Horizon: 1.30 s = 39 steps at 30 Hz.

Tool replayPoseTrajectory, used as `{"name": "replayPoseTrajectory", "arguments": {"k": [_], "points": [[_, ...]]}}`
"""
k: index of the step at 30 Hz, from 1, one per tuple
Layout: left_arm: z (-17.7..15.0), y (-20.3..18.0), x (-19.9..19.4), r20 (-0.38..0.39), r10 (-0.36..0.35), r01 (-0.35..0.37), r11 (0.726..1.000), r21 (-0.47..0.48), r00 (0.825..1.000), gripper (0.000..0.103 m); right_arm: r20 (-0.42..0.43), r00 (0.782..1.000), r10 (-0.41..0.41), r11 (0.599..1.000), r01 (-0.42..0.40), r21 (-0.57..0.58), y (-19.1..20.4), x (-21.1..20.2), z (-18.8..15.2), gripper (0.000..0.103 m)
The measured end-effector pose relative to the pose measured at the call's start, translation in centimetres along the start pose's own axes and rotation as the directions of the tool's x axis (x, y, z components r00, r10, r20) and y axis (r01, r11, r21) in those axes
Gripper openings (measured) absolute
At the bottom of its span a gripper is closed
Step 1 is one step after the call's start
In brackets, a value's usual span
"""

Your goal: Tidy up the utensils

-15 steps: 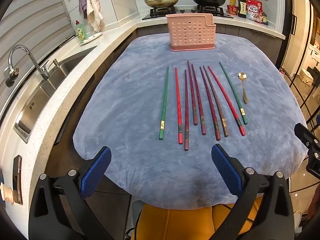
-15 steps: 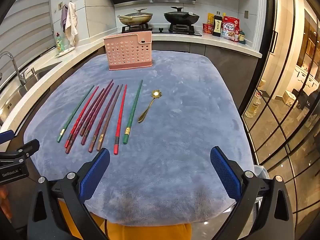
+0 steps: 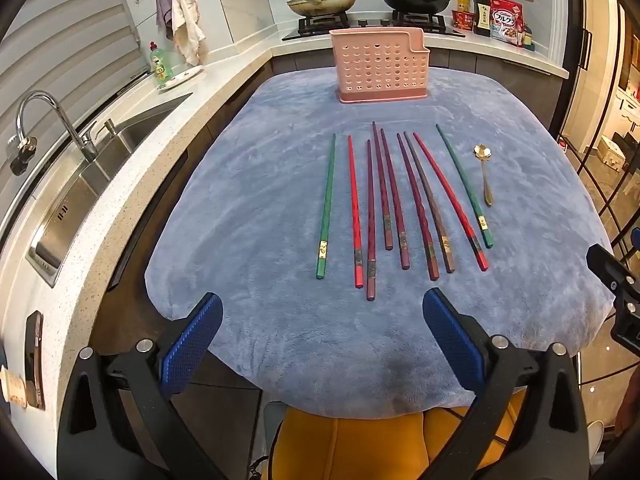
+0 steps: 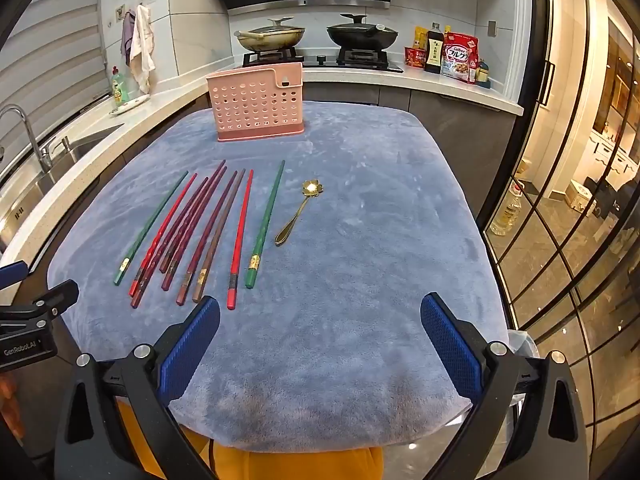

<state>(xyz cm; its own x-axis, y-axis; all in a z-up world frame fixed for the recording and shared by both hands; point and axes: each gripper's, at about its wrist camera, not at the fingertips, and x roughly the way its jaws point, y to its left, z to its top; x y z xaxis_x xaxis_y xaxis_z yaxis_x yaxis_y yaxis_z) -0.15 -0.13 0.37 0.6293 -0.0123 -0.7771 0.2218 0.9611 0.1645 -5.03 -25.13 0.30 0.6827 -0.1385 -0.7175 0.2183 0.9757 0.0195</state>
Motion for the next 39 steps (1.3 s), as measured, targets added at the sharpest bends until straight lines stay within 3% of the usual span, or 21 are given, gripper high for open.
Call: {"name": "replayPoseTrajectory", "arguments": {"k": [39], "points": [[-0.25, -0.89, -0.02, 0.005, -0.008, 0.008, 1.0, 0.005, 1.0, 0.095, 0.001, 1.0, 0.001, 1.0, -0.001, -0.001, 0.09, -0.17, 0.02, 0.096]]}}
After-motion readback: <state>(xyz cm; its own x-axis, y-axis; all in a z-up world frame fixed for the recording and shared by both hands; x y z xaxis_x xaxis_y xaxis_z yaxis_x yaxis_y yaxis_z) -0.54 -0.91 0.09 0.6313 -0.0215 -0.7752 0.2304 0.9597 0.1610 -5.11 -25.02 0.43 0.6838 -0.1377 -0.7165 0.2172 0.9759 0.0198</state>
